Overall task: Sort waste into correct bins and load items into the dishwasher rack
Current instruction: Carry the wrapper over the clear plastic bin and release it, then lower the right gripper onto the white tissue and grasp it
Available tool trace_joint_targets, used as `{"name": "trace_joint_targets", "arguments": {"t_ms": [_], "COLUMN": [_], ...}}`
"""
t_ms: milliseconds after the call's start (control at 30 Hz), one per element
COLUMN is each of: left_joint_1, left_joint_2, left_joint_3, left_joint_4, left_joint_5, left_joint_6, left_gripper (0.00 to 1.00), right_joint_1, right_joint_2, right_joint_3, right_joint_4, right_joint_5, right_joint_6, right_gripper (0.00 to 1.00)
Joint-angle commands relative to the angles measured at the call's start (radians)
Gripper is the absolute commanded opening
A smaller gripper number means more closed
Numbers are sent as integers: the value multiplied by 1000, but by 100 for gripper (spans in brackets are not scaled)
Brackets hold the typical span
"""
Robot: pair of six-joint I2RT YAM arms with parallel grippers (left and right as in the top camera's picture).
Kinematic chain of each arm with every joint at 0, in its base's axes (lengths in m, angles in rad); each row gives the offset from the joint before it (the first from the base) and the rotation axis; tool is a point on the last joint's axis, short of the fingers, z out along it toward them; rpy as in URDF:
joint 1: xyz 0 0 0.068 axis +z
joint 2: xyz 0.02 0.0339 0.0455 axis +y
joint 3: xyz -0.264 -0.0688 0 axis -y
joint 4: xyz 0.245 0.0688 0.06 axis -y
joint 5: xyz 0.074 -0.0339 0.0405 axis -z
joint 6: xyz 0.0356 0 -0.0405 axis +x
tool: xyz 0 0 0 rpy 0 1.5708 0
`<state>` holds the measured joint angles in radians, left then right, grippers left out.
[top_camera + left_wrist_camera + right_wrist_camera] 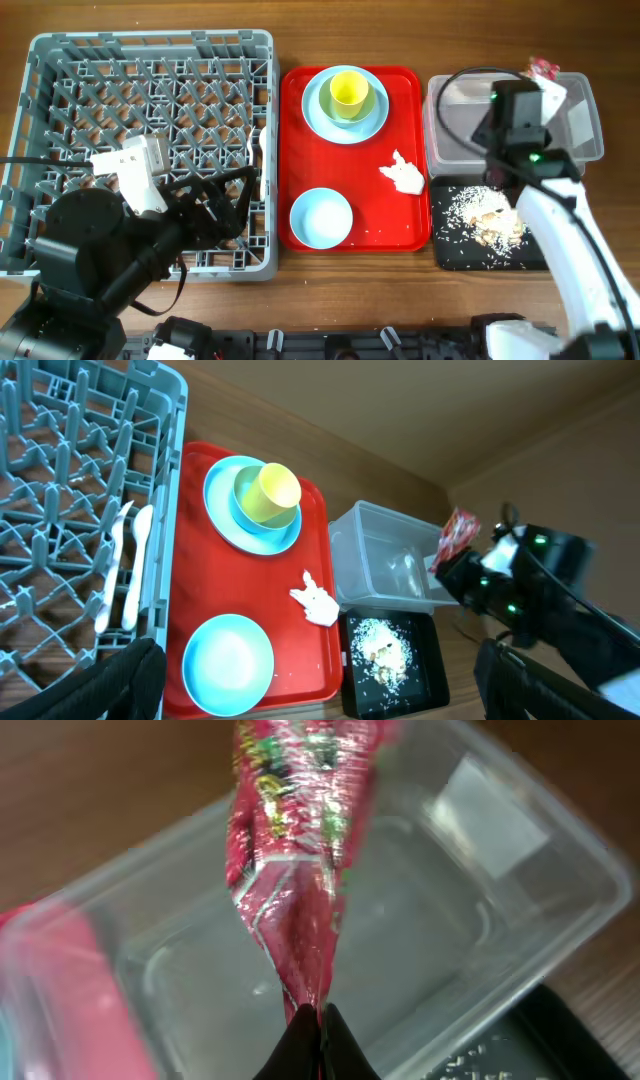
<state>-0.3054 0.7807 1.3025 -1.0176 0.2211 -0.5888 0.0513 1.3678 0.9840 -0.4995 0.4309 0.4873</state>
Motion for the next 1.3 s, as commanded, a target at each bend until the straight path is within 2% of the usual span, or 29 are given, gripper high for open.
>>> {"name": "trace_joint_targets", "arguments": {"t_ms": [0,67,133,167,200,300,400,500,600,667,733,800,900,967,1067,1267], "left_joint_1": [5,5,5,5,5,5,5,5,5,5,5,5,5,5,5,5], "left_joint_2": [-2,-2,-2,-2,-2,-2,-2,-2,-2,-2,-2,-2,-2,-2,-2,-2], "left_joint_3": [1,1,1,1,1,1,1,1,1,1,1,1,1,1,1,1], "left_joint_4": [2,2,2,2,2,2,2,2,2,2,2,2,2,2,2,2], "left_joint_5": [-10,-10,-10,-10,-10,-10,-10,-10,-10,-10,-10,-10,-10,-10,-10,-10], "left_joint_6": [5,5,5,5,5,5,5,5,5,5,5,5,5,5,5,5], "left_gripper": [100,100,100,100,100,100,100,100,100,100,100,100,100,100,100,100], "right_joint_1": [-92,-119,-125,-125,-124,-124,-89,24,195,353,452,537,552,550,550,550], "right_joint_2": [114,140,129,116,99,16,-94,-174,-171,-124,-66,36,151,255,370,518], "right_joint_3": [-14,-14,0,18,34,91,142,149,149,148,148,147,147,147,147,147], "right_joint_4": [61,73,72,61,41,-62,-170,-272,-337,-399,-431,-441,-439,-418,-350,-228], "right_joint_5": [-263,-333,-335,-336,-336,-362,-603,-613,-585,-441,-314,-228,-169,-86,-61,51], "right_joint_6": [35,35,-5,-34,-56,-81,-122,-151,-220,-227,-227,-300,-394,-474,-592,-589], "right_gripper": [35,54,80,88,90,89,70,65,64,64,65,66,65,66,70,73]}}
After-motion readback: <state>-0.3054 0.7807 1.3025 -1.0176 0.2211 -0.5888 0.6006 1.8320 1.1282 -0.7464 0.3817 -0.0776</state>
